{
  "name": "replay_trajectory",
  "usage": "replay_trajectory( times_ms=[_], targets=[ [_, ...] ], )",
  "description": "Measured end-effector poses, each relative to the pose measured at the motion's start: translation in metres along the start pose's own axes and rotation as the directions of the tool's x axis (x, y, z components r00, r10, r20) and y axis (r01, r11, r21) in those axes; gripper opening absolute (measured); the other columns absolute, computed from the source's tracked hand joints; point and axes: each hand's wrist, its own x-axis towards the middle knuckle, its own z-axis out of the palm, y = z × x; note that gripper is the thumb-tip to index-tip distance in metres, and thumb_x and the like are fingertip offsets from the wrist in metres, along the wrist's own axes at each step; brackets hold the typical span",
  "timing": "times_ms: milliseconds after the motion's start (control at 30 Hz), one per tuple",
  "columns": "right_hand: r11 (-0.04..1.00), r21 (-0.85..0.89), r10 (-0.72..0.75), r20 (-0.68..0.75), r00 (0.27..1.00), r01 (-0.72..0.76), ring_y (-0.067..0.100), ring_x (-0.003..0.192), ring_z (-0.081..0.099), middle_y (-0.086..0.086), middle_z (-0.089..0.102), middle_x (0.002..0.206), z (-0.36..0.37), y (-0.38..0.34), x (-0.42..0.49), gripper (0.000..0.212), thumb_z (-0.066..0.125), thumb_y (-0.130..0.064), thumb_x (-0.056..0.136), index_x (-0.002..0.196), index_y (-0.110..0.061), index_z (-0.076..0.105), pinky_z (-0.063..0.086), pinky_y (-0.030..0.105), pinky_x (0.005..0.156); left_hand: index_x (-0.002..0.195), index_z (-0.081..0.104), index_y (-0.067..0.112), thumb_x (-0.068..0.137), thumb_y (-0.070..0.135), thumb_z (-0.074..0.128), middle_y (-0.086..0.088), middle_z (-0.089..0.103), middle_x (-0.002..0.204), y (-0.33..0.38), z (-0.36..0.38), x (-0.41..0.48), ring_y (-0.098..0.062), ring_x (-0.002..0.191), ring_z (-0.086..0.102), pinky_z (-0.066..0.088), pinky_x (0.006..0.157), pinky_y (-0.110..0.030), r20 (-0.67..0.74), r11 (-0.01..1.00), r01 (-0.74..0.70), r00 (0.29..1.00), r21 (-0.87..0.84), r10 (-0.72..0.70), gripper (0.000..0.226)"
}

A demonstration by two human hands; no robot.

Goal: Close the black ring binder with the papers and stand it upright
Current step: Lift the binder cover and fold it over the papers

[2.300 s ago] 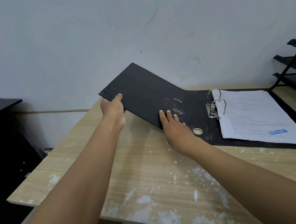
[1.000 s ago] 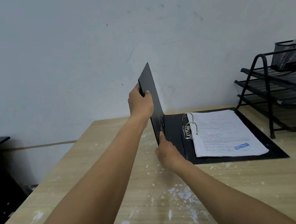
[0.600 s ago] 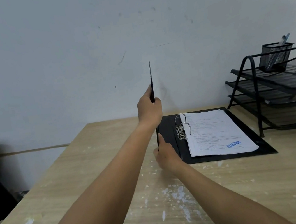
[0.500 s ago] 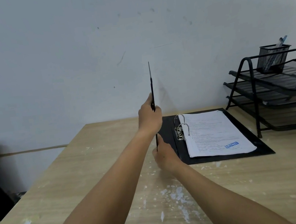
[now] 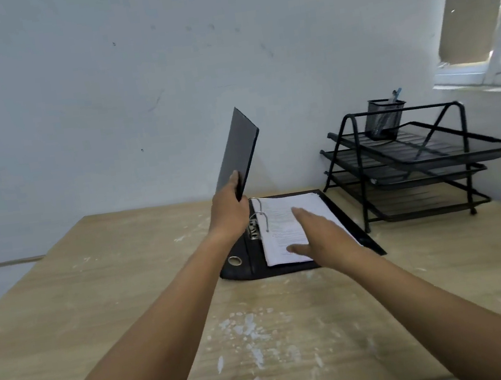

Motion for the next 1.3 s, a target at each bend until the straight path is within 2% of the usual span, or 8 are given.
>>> replay_trajectory(
  times_ms=[200, 300, 367, 467, 633, 767, 967, 1300],
  targets=[
    [0.957, -0.289, -0.063, -0.19, 0.98, 0.005, 0.021, 0.136, 0.04, 0.004, 0.038, 0.148, -0.036, 0.022, -0.032, 0.069, 0.064, -0.044, 0.088, 0.142, -0.012, 0.035, 0.046, 0.031, 0.084, 0.147, 0.033, 0.015, 0.093, 0.006, 0.045, -0.013, 0.05, 0.142, 0.005, 0.017, 0.003, -0.031, 0.128, 0.048, 0.039, 0.108, -0.041, 0.005, 0.994, -0.012, 1.0, 0.11, 0.012, 0.056],
    [0.923, -0.38, -0.171, -0.27, 0.948, 0.058, 0.019, 0.146, 0.026, 0.006, 0.036, 0.154, -0.05, 0.021, -0.045, 0.066, 0.062, -0.039, 0.091, 0.144, -0.008, 0.037, 0.046, 0.031, 0.097, 0.147, 0.034, 0.017, 0.093, 0.007, 0.045, -0.009, 0.046, 0.146, 0.012, 0.03, 0.002, -0.029, 0.131, 0.046, 0.038, 0.109, -0.037, 0.054, 0.987, -0.042, 0.998, 0.157, 0.034, 0.056],
    [0.873, -0.474, -0.297, -0.334, 0.894, 0.113, 0.025, 0.139, 0.041, 0.014, 0.05, 0.144, -0.059, 0.017, -0.049, 0.063, 0.072, -0.03, 0.084, 0.135, 0.0, 0.05, 0.043, 0.033, 0.104, 0.147, 0.034, 0.014, 0.093, 0.005, 0.045, -0.008, 0.041, 0.151, 0.017, 0.038, 0.0, -0.027, 0.134, 0.043, 0.038, 0.106, -0.03, 0.077, 0.981, -0.079, 0.995, 0.179, 0.066, 0.056],
    [0.791, -0.594, -0.464, -0.425, 0.777, 0.148, 0.033, 0.126, 0.055, 0.02, 0.063, 0.128, -0.068, 0.014, -0.042, 0.053, 0.081, -0.018, 0.074, 0.12, 0.004, 0.063, 0.043, 0.04, 0.104, 0.147, 0.034, 0.017, 0.095, 0.009, 0.045, -0.005, 0.037, 0.153, 0.023, 0.049, -0.005, -0.03, 0.135, 0.041, 0.036, 0.109, -0.038, 0.098, 0.963, -0.105, 0.992, 0.248, 0.082, 0.054],
    [0.647, -0.752, -0.408, -0.202, 0.89, 0.126, 0.03, 0.15, 0.006, 0.017, 0.016, 0.161, -0.073, 0.018, -0.006, 0.062, 0.048, -0.008, 0.097, 0.151, -0.001, 0.018, 0.0, 0.039, 0.12, 0.146, 0.034, 0.013, 0.095, 0.005, 0.042, -0.01, 0.042, 0.15, 0.029, 0.064, -0.008, -0.033, 0.134, 0.042, 0.037, 0.108, -0.045, 0.162, 0.944, -0.162, 0.98, 0.286, 0.119, 0.052],
    [0.619, -0.776, -0.365, -0.149, 0.919, 0.12, 0.03, 0.148, 0.016, 0.014, 0.034, 0.153, -0.077, 0.021, 0.019, 0.056, 0.052, -0.008, 0.094, 0.145, -0.006, 0.032, 0.006, 0.04, 0.121, 0.146, 0.034, 0.014, 0.095, 0.006, 0.042, -0.009, 0.04, 0.151, 0.027, 0.069, -0.006, -0.031, 0.137, 0.039, 0.035, 0.109, -0.045, 0.189, 0.931, -0.186, 0.973, 0.316, 0.13, 0.052],
    [0.608, -0.781, -0.344, -0.092, 0.935, 0.147, 0.026, 0.13, 0.044, 0.006, 0.056, 0.133, -0.072, 0.019, 0.042, 0.035, 0.047, -0.01, 0.095, 0.13, -0.012, 0.05, 0.035, 0.037, 0.106, 0.145, 0.036, 0.014, 0.093, 0.004, 0.046, -0.007, 0.04, 0.151, 0.009, 0.065, -0.006, -0.02, 0.144, 0.028, 0.029, 0.115, -0.037, 0.194, 0.956, -0.191, 0.97, 0.221, 0.149, 0.053],
    [0.635, -0.758, -0.32, -0.077, 0.944, 0.154, 0.027, 0.122, 0.048, 0.009, 0.055, 0.13, -0.059, 0.024, 0.05, 0.037, 0.043, -0.007, 0.096, 0.132, -0.012, 0.047, 0.037, 0.037, 0.104, 0.145, 0.038, 0.014, 0.091, 0.0, 0.051, -0.004, 0.036, 0.153, -0.041, 0.048, -0.013, -0.018, 0.145, 0.024, 0.017, 0.118, -0.027, 0.22, 0.962, -0.193, 0.964, 0.191, 0.15, 0.057]
  ],
)
